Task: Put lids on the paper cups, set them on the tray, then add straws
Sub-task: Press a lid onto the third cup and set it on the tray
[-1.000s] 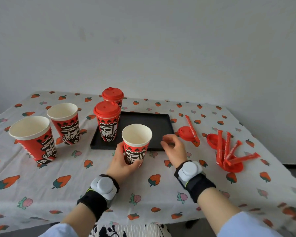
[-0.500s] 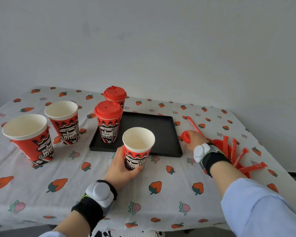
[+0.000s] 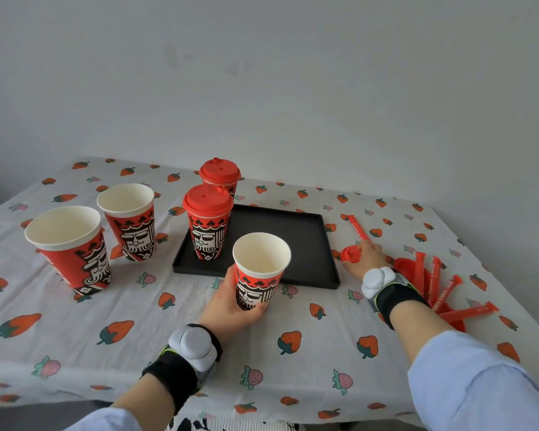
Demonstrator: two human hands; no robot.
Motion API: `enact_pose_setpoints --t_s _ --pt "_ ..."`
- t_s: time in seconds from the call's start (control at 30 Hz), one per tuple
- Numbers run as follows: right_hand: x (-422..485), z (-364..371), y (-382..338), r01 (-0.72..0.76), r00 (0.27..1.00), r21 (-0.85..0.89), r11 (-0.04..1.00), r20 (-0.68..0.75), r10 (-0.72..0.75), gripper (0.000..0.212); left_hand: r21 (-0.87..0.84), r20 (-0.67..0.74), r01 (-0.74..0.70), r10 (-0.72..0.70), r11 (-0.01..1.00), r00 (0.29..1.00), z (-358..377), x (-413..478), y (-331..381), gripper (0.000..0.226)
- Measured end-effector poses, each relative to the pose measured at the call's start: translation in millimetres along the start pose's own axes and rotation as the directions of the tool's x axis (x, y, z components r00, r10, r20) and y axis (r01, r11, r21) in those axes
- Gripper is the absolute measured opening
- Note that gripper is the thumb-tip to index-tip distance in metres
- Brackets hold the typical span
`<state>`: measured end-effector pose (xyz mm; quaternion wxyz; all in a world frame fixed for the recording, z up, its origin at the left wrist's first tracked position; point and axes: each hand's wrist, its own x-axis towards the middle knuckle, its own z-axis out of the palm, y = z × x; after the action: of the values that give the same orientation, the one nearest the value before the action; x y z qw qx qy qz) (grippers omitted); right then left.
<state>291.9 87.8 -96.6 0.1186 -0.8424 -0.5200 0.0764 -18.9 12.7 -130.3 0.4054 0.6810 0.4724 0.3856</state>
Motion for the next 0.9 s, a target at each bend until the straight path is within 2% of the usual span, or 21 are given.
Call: enact_pose_setpoints --t_s 0.13,0.23,0.33,0.47,0.6,0.77,0.9 --pt "-12.5 -14.6 -1.0 0.025 0.993 0.135 0.991 -0.114 -0.009 0.064 0.015 -0.010 0.024 -0.024 1.000 1.000 1.6 -0.1 -1.2 0.076" --pt "-28.9 -38.9 -17.3 0.194 0.959 0.342 0.919 -0.264 -0.104 0.053 0.032 -0.016 0.026 -0.026 0.999 1.000 2.9 0.8 -2.3 0.081" --pt "-58.0 -60.9 -48.0 0.356 0.929 0.456 0.816 -0.268 -0.255 0.060 0.032 -0.007 0.005 -0.005 0.999 1.000 3.9 2.4 -4.6 0.083" --pt "-106.9 -78.8 -90.4 0.539 0.841 0.442 0.717 -0.239 -0.485 0.070 0.022 0.007 0.007 -0.007 1.000 1.000 2.2 3.6 -4.3 0.085" --pt "-141.6 -83.7 -121.4 0.623 0.767 0.387 0.680 -0.135 -0.627 0.072 0.001 -0.009 -0.003 0.003 1.000 1.000 1.0 1.5 -2.5 0.083" --pt "-151.9 -76.9 -143.0 0.685 0.713 0.249 0.684 -0.036 -0.701 0.075 -0.028 0.004 0.005 -0.005 1.000 1.000 -0.2 2.1 -3.6 0.084" --pt "-150.7 -70.2 -150.5 0.689 0.699 0.238 0.685 0.033 -0.714 0.076 -0.038 0.011 0.005 -0.004 0.999 1.000 -0.1 3.3 -3.4 0.085"
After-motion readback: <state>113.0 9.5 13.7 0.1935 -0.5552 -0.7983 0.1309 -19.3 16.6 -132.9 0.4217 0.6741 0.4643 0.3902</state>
